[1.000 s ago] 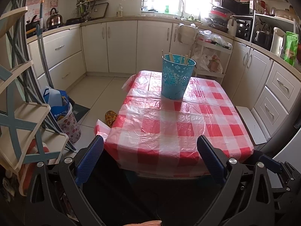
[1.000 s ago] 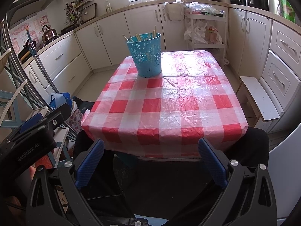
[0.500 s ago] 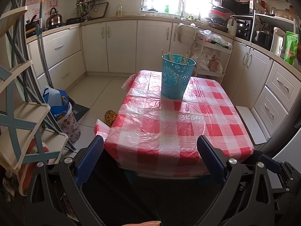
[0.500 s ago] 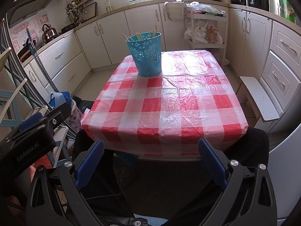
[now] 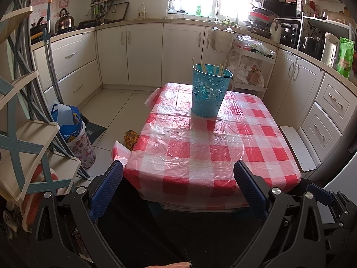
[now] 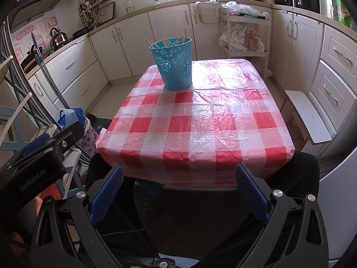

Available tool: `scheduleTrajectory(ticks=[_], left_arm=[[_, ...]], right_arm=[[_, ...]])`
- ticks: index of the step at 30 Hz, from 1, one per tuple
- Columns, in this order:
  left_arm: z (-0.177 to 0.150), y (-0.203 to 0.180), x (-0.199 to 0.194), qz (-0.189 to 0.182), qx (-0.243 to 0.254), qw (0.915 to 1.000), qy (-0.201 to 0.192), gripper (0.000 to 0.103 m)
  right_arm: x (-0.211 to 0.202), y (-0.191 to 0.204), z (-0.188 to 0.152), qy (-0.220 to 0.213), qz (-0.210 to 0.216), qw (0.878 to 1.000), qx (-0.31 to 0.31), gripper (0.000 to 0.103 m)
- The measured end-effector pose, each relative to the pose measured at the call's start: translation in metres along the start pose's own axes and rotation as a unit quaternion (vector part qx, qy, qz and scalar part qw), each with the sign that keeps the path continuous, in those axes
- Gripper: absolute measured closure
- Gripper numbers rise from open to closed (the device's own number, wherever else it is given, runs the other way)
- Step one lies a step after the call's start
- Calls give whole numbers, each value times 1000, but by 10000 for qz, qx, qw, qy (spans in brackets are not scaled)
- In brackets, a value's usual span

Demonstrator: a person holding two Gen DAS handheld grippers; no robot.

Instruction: Organize utensils

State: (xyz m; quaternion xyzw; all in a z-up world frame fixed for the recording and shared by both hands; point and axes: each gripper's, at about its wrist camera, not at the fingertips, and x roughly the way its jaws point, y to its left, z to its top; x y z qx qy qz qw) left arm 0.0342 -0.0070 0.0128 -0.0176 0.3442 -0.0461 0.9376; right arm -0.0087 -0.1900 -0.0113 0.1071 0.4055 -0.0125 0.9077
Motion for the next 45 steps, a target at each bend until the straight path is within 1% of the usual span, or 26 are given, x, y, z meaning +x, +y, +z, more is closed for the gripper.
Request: scheduleTrajectory(ticks=[33,39,41,43,45], left_arm=[[0,1,1,3,3,10000,22,8],[-9,2,8,-132,-33,9998,164,8],[-11,2,4,-97,-10,10000,9,8],[-10,2,-5,13,43,9997,-238,8],[-9,0,-11,70,102,9994,-334,8]], right_arm=[[1,1,3,24,-2,10000,-2,7],[1,1,4,30,-2,10000,0,7],[1,1,4,24,-6,10000,-1,7],[1,0,4,16,-12,10000,8,7],[0,1,1,-13,-25,10000,21,7]])
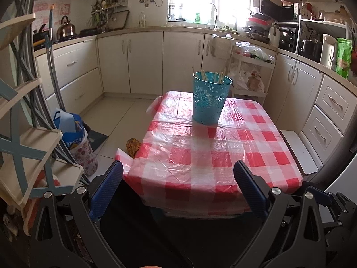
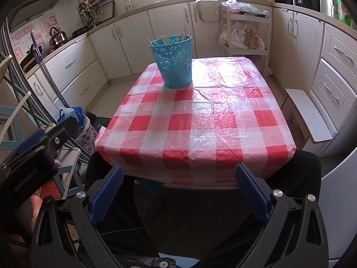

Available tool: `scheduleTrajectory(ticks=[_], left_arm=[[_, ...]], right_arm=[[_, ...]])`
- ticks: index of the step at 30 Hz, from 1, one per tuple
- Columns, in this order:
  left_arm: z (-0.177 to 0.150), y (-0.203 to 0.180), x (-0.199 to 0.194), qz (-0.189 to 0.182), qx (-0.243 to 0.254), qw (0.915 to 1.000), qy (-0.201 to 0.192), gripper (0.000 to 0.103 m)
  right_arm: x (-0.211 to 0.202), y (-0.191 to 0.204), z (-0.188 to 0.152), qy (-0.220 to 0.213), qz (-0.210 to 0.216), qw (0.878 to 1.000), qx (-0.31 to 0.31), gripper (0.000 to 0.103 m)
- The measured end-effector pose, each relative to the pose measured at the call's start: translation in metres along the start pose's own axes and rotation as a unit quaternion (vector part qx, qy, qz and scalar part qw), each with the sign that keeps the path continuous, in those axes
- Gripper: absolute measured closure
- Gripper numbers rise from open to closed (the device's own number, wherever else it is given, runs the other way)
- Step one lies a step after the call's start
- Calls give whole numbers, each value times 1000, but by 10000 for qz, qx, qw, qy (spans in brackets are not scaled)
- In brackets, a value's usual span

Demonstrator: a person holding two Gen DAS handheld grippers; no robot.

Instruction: Organize utensils

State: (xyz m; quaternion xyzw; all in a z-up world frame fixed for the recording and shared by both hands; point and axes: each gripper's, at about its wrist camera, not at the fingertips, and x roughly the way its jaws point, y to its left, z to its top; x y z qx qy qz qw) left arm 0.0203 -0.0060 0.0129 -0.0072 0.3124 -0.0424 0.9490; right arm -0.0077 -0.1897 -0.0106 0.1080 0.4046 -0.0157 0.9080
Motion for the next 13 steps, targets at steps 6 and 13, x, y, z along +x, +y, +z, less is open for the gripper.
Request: scheduleTrajectory(ticks=[6,13], left_arm=[[1,1,-3,115,17,9999,64,8],[7,2,0,67,3,9999,108,8]], right_arm=[[-2,1,-6,-63,-36,10000,-34,7],[-4,-1,-4,-28,-29,10000,-42,7]])
